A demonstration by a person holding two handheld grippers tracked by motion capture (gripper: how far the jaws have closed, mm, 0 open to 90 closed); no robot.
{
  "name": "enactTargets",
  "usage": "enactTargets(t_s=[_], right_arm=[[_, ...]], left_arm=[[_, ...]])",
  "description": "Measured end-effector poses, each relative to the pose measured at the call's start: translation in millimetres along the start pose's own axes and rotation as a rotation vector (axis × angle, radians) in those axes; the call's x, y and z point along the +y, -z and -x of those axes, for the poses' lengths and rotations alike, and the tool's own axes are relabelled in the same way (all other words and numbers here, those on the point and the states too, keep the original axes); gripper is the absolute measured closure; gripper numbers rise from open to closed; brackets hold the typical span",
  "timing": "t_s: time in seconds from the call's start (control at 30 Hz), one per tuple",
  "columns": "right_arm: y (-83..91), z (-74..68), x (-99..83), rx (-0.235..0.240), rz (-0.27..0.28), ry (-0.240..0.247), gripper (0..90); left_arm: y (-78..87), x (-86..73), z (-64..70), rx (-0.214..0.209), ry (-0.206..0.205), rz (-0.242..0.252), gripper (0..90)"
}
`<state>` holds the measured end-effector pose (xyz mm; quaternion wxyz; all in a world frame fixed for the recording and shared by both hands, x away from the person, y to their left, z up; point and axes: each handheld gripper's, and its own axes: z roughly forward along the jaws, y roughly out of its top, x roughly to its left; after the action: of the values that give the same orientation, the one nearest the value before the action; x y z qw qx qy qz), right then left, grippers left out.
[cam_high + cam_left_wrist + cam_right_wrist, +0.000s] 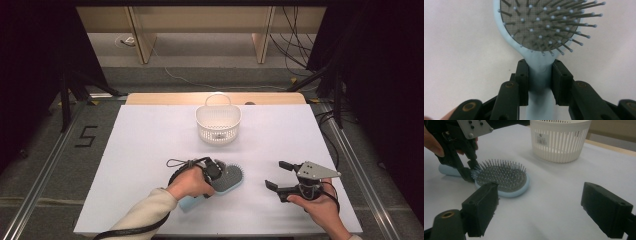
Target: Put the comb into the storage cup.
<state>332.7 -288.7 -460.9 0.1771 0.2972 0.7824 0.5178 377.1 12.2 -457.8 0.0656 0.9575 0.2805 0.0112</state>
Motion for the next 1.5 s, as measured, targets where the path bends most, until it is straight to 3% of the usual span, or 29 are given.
enactTargets(t_s=[0.57,1.13,1.5], right_arm=[[0.2,0.3,-0.3,-0.002,0.0,-0.003,15.6],[0.2,0.3,-0.3,-0.003,0.001,-0.003,15.6],[0.7,0.1,-0.2,-0.003,0.001,-0.003,15.6]], left_arm=[[1.3,-4.7,-2.0,-0.009,0.001,0.041,69.9],[18.3,-17.1,-5.8,0.042,0.006,0.165,69.9],[21.5,-22.7,-8.3,0.025,0.01,0.207,69.9]])
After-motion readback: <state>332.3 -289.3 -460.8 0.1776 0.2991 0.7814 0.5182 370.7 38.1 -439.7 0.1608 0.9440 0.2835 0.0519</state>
